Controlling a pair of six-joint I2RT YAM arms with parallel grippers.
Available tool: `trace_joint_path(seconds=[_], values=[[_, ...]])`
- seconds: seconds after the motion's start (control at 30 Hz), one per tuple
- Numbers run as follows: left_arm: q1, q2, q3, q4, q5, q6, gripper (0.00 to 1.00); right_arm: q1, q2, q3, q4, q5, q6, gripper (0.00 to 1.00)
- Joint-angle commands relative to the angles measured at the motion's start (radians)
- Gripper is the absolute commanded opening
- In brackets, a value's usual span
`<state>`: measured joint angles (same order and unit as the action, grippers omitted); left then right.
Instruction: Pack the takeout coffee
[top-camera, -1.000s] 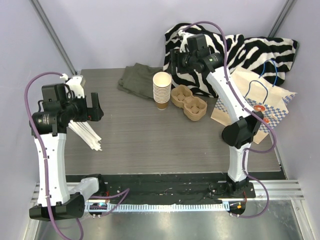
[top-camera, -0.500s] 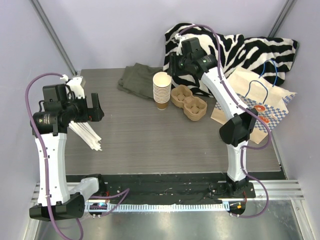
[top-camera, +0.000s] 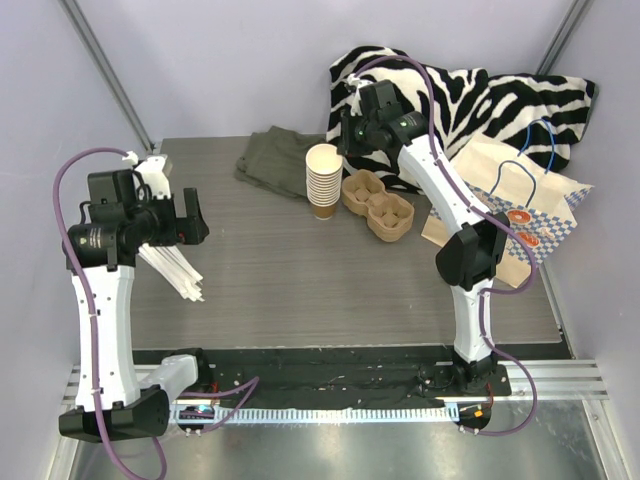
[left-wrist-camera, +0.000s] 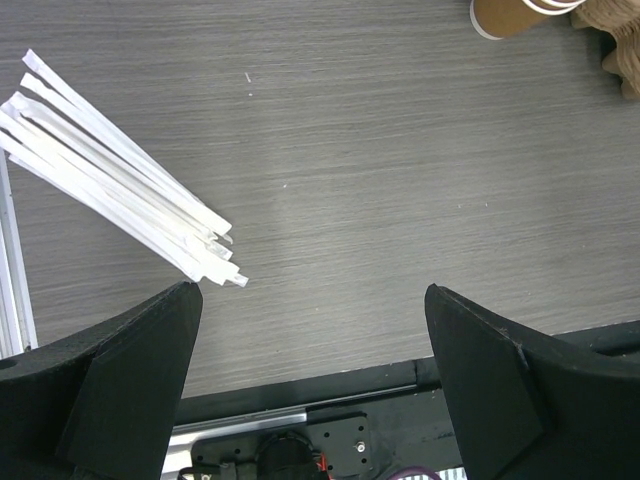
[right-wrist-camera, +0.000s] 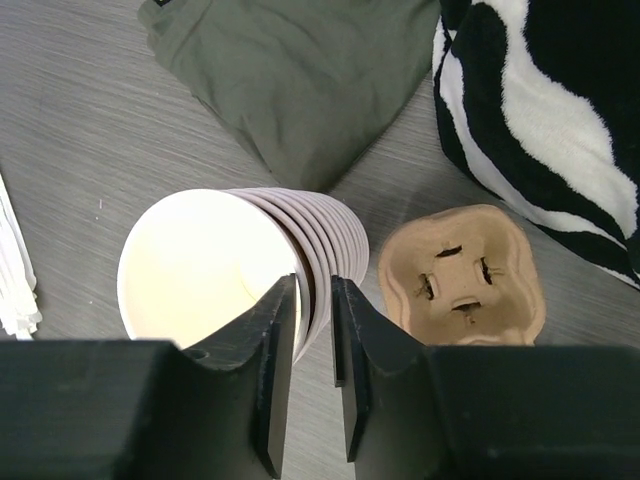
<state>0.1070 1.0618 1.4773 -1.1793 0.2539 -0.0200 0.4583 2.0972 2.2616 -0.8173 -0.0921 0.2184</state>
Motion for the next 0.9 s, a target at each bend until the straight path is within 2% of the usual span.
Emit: trace_joint_path(seconds=[0.0,0.33,0.47,0.53,0.87], values=[[0.006,-0.016,-0.008,0.026,0.007,-0.001,1.0,0.008,-0.005,0.01,0.041,-0.021,0.015,0.26],[0.007,-0.005,0.009,0.023,0.018,-0.001,1.0,0.008,-0.005,0.004,0.04,-0.034,0.024,0.19],[0.007,0.0,0.011,0.023,0.013,-0.001,1.0,0.008,-0.003,0.009,0.04,-0.032,0.029,0.05],[0.005,0.003,0.015,0.023,0.013,-0.001,1.0,0.006,-0.006,0.013,0.04,-0.031,0.033,0.01],[0.007,0.026,0.029,0.023,0.01,-0.014,1.0,0.006,-0.049,0.059,0.037,-0.055,0.081,0.01]])
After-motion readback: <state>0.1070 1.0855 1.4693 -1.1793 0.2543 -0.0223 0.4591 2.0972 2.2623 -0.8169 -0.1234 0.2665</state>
